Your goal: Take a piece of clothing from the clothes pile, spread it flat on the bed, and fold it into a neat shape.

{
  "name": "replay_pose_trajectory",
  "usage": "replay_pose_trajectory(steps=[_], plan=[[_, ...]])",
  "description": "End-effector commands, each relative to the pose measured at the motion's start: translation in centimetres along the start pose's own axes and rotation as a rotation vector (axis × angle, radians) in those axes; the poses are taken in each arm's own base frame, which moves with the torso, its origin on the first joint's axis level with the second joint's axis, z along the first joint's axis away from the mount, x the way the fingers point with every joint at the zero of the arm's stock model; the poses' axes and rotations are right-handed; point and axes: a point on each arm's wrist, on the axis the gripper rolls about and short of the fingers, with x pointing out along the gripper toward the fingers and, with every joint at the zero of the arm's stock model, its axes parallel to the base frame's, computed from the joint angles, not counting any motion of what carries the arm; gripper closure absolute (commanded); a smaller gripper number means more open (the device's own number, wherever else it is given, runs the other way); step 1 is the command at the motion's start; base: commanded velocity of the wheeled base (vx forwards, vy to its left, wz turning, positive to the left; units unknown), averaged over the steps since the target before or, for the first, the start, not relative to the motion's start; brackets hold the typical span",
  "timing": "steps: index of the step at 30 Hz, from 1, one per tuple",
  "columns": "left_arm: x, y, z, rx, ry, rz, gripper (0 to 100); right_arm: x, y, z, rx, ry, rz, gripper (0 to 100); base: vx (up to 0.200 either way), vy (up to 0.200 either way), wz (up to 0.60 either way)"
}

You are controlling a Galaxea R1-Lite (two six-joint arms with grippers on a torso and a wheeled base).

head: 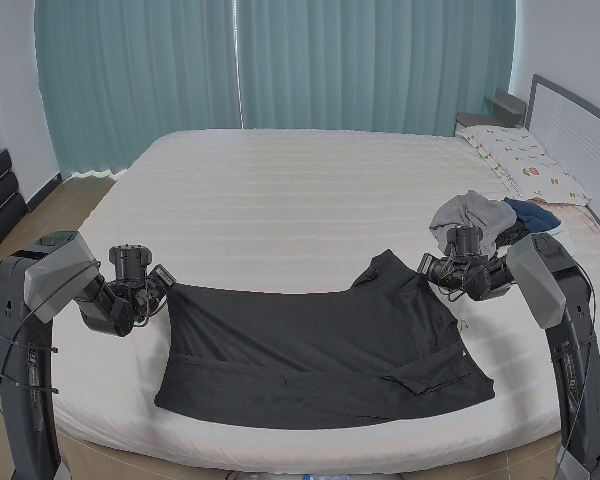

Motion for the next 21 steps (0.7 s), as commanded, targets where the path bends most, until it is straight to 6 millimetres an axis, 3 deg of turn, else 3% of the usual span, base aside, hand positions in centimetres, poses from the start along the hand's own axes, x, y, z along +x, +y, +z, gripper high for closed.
replay_pose_trajectory(steps=[1, 10, 14, 21], plan=[[-0.1, -0.1, 0.2, -0.003, -0.008, -0.002, 100, -1.3, 0.2, 1.2, 0.009, -0.029, 0.008, 100, 0.0, 0.0, 0.0], [-0.6, -0.3, 0.7, -0.007, -0.019, -0.01, 100, -3.5, -0.2, 1.8, 0.039, -0.13, 0.064, 100, 0.0, 0.0, 0.0], [-0.9, -0.7, 1.5, -0.011, -0.038, -0.023, 100, -4.2, -0.1, 3.0, 0.057, -0.206, 0.096, 100, 0.0, 0.0, 0.0], [-1.0, -0.7, 1.8, -0.007, -0.045, -0.025, 100, -4.3, -0.6, 2.1, 0.059, -0.185, 0.086, 100, 0.0, 0.0, 0.0]])
